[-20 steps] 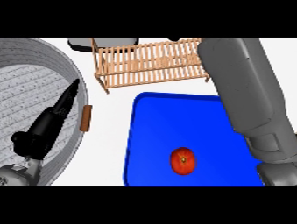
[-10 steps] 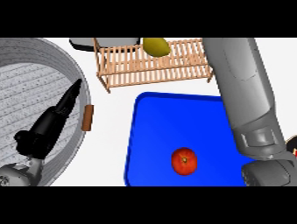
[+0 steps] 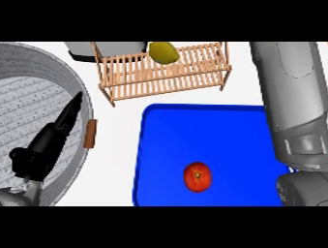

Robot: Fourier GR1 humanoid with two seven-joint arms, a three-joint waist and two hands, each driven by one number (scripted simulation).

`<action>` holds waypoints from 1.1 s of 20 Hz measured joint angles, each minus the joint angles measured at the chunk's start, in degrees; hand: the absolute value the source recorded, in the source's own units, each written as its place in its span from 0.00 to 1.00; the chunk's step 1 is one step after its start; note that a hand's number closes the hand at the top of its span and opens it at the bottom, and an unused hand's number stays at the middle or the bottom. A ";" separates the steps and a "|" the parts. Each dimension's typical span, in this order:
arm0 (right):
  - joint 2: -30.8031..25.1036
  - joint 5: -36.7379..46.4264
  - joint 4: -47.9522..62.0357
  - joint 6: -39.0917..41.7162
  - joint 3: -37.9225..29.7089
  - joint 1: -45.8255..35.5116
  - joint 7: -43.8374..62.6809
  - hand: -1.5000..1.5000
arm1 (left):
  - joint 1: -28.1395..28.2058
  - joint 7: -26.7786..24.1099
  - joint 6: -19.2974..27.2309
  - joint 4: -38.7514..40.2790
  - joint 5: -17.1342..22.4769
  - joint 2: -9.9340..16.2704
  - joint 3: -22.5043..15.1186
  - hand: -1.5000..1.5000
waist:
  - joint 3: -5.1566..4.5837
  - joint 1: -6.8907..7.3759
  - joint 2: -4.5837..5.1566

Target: Pick the lemon from the tray and place it in the tiered shelf

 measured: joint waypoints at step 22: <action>-16.84 -10.97 -18.72 20.69 -5.57 22.78 -1.11 0.00 | 5.87 -1.49 2.09 -1.27 -0.27 0.92 1.92 0.50 | 0.19 -5.24 -1.91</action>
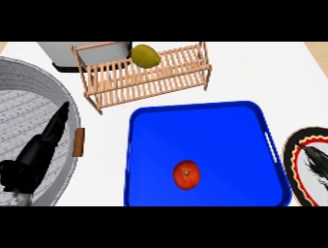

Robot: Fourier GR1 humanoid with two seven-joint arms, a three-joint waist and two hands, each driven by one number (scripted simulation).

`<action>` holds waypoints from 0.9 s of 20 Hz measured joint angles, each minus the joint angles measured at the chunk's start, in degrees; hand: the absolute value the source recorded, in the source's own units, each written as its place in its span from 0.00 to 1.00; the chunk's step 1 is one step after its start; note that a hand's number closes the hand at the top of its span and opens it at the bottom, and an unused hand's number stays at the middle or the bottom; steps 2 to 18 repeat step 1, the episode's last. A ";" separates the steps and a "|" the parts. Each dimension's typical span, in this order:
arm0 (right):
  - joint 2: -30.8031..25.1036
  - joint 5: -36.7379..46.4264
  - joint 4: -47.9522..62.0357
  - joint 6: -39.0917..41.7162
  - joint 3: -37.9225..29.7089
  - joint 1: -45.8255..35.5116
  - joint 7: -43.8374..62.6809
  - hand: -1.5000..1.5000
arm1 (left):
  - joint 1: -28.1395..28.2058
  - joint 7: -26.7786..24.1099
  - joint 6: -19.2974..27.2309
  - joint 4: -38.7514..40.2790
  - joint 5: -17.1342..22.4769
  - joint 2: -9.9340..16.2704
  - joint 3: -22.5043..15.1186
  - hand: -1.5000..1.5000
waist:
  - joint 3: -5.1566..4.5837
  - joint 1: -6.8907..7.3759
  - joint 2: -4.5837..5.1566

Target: Pick the lemon from the tray and place it in the tiered shelf

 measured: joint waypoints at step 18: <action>-0.31 -0.46 -0.91 1.03 -0.01 1.14 -0.02 0.00 | -0.14 0.35 0.01 -0.03 -0.04 0.09 -0.05 0.50 | -0.02 0.05 0.03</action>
